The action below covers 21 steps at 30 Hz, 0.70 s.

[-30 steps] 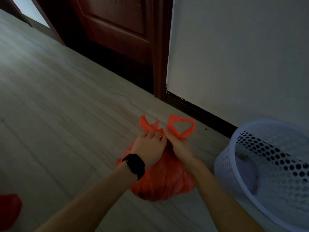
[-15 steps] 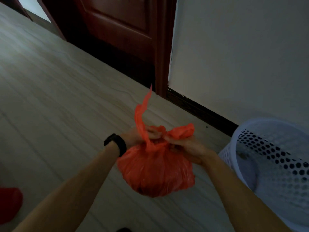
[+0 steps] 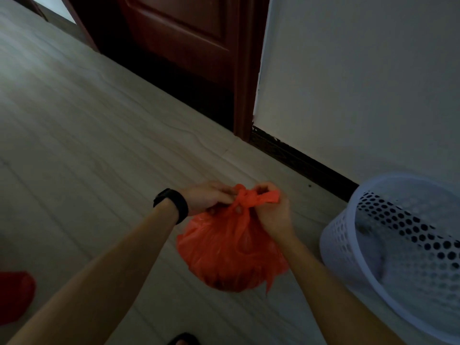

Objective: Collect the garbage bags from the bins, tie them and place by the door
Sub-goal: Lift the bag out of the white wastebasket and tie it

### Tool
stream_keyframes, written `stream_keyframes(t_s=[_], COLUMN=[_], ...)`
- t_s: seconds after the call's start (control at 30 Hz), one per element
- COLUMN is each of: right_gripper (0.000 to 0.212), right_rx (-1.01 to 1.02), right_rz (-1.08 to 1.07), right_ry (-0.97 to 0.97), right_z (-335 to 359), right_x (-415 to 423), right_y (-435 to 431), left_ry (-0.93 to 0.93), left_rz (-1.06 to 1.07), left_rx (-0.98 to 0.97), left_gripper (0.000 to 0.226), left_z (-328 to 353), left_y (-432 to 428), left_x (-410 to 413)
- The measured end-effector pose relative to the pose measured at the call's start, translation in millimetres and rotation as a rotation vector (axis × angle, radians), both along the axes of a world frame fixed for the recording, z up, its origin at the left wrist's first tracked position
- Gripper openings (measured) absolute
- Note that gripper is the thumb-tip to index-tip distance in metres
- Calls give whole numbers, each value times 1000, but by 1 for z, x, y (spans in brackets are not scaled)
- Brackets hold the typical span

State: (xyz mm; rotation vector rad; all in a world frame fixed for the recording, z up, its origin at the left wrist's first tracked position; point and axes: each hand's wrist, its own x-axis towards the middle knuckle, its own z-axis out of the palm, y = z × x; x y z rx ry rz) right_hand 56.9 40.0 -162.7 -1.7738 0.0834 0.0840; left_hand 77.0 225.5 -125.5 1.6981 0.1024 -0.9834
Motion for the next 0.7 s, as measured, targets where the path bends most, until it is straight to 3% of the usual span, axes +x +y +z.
stream_keyframes(t_s=[0.07,0.17,0.27,0.37,0.47,0.57,0.7], right_gripper=[15,6,32,31,38,40,30], right_rx=[43,161,254,396,562,548,478], right_rz=[6,59,50,35,0,42,10], right_ry=[57,162,355,438,505,547,488], right_z=[-7,-12,-11,-15,-18,-17,-14], right_x=[3,6,4,-6,-21,-30,-24], right_y=[-3,-13,-26,-41,-52,-52,-52], left_ry=[-60,-193,-573,-900,-1098,-1061,-834], left_rz=[-61,-7,18,-106,-294,-342,-135], left_rx=[27,87,343,488,836,995,919], left_gripper=[17,14,7,6,14,18,27], left_z=[1,-3,-12,-12,-11,-9,-1], left_y=[4,5,8,21,44,52,35], left_x=[-2,-5,-17,-37,-52,-61,-60])
